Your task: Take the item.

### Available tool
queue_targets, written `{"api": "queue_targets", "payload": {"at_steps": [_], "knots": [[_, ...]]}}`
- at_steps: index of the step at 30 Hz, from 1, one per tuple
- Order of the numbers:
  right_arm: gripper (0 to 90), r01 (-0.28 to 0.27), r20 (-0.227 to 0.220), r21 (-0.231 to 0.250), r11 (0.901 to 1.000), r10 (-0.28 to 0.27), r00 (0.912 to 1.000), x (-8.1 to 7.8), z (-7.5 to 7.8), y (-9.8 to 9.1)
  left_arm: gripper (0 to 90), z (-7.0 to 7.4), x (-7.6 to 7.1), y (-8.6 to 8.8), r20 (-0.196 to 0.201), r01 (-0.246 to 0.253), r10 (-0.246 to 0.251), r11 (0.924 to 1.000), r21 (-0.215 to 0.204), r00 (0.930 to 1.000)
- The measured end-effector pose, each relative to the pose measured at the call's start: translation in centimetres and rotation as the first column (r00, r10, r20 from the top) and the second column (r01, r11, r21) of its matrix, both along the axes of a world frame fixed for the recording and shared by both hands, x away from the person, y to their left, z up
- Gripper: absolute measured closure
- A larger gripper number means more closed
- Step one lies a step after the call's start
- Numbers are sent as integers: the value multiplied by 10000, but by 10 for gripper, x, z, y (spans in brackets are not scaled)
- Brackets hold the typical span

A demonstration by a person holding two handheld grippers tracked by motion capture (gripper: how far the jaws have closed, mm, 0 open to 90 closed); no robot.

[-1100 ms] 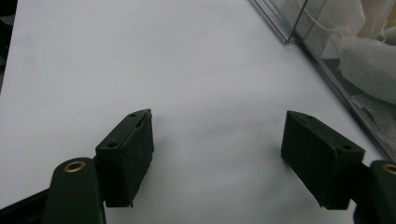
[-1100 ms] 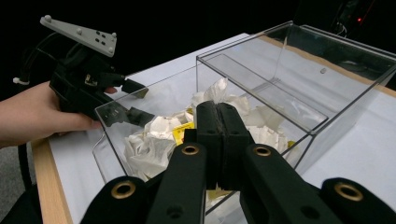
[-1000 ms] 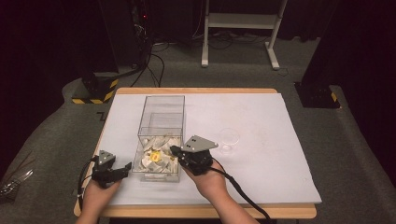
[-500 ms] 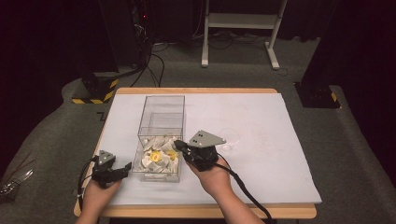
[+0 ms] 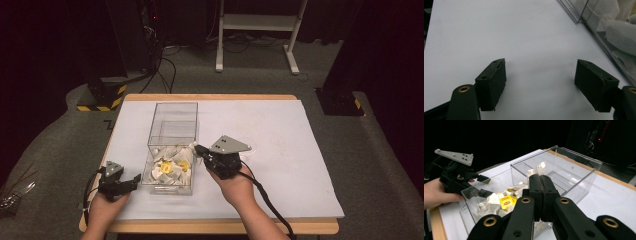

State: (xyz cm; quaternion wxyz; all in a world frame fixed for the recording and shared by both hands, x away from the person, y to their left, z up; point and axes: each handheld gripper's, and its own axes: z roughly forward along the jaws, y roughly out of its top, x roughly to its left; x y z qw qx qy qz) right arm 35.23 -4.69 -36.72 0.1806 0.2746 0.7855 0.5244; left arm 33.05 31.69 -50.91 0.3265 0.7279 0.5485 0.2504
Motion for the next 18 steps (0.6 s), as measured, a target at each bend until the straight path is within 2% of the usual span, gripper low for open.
{"api": "queue_targets", "payload": {"at_steps": [10,18], "knots": [[896,386,32,-95,9992,-385,9993,6,0,-15,257,0,0,0,-3,3,-3,10000,8,10000],[896,941,-36,-128,9955,-941,9956,15,-1,-35,257,0,0,0,8,-12,12,10000,4,10000]]}}
